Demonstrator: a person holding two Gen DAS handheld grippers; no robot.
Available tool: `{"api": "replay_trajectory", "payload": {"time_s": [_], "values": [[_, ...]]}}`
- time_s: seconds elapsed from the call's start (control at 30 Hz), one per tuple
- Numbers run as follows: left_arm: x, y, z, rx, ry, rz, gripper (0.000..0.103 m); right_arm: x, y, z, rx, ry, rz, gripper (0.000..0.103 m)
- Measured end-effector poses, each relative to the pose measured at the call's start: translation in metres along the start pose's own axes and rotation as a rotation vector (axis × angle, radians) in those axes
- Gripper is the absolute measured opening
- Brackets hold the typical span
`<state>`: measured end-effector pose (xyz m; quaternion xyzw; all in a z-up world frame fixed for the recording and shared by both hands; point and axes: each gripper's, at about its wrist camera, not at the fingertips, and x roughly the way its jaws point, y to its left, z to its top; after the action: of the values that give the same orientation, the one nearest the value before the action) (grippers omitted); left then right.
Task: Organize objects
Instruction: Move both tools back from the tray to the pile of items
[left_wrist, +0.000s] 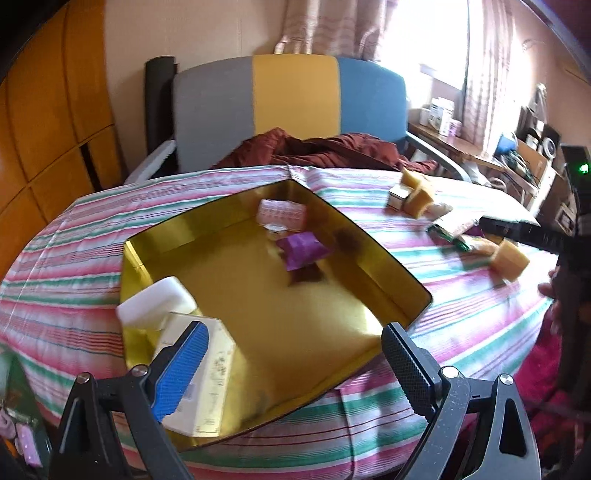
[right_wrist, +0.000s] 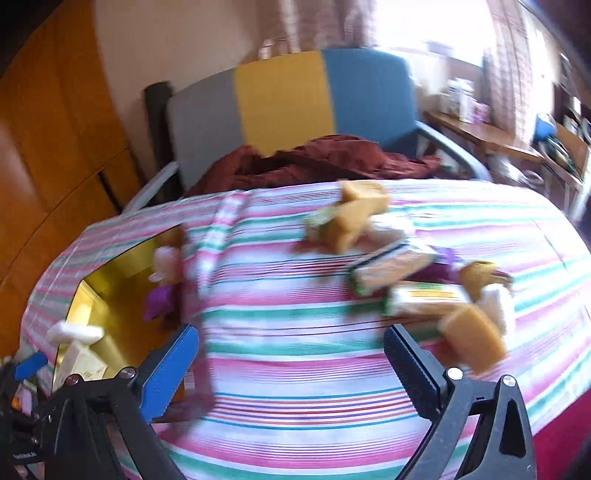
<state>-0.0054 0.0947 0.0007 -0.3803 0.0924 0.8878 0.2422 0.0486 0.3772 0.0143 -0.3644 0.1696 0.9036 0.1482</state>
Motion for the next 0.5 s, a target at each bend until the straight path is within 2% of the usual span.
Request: {"api": "replay_trajectory", "payload": {"time_s": [0.1,0.3,0.4,0.5], "values": [[0.005,-0.008,0.003,0.017,0.016,-0.017,0.095,-0.012,-0.045,0.01,0.091,-0.023,-0.061,0.102],[0.012,-0.028,0.011,0.068,0.024,-0.048,0.094,-0.035,-0.13,0.022,0.258,-0.05,-0.255,0.102],[0.016,-0.043,0.018,0.101,0.02,-0.071,0.094,-0.039,-0.163,0.019,0.35,-0.055,-0.25,0.102],[0.022,-0.056,0.026,0.122,0.029,-0.088,0.094,-0.032,-0.188,0.008,0.485,-0.045,-0.131,0.102]]}}
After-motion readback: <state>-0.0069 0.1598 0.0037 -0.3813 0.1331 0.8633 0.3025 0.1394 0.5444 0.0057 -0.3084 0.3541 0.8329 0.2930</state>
